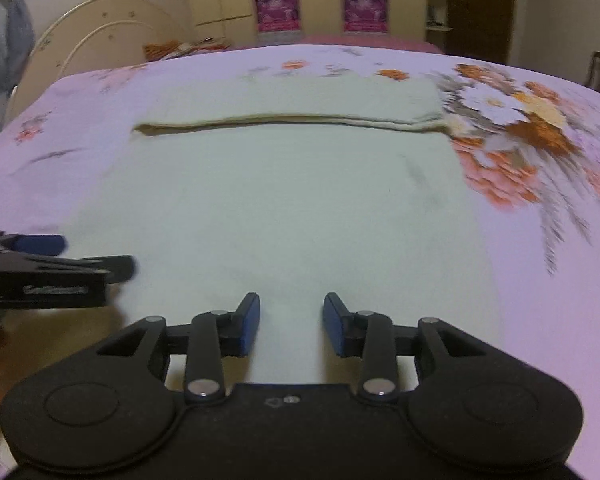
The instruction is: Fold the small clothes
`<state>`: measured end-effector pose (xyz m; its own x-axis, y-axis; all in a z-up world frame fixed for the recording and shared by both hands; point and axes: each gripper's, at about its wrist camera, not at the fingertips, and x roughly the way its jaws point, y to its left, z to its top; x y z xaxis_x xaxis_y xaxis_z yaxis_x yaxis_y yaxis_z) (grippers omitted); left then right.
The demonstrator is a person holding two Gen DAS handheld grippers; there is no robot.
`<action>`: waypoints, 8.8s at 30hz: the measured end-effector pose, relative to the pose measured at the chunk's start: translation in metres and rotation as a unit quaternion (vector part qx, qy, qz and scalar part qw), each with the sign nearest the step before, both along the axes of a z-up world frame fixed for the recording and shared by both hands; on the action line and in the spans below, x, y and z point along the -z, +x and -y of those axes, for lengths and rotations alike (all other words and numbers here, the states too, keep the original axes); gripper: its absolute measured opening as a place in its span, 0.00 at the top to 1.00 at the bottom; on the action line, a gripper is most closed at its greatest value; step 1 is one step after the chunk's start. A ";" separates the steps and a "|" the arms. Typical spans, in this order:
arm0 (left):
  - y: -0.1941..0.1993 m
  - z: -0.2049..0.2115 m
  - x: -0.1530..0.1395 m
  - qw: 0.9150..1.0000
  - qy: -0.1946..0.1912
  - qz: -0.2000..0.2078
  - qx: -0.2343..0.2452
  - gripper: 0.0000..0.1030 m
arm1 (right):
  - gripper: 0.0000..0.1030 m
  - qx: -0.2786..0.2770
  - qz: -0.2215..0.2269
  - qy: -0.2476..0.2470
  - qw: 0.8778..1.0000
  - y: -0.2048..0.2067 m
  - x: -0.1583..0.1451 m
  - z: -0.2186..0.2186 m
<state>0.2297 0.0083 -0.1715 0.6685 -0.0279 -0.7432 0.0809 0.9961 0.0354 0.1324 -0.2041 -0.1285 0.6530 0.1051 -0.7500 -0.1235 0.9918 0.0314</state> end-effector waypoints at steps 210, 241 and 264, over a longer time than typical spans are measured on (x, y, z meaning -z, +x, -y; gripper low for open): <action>0.260 -0.013 -0.037 0.991 -0.077 0.099 -0.040 0.93 | 0.78 0.021 0.071 0.060 0.995 0.275 -0.029 0.089; 0.230 0.010 -0.009 0.994 -0.104 0.023 -0.031 0.80 | 0.66 -0.067 0.047 0.022 0.996 0.242 -0.007 0.004; 0.177 0.023 -0.027 0.997 -0.072 0.026 -0.027 0.49 | 0.63 -0.026 0.034 0.030 0.999 0.192 -0.019 0.017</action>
<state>0.4071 -0.0149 -0.1445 0.7099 -0.0949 -0.6979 0.0282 0.9939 -0.1064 0.3240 -0.2214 -0.1096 0.6948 0.1835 -0.6954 -0.1783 0.9807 0.0807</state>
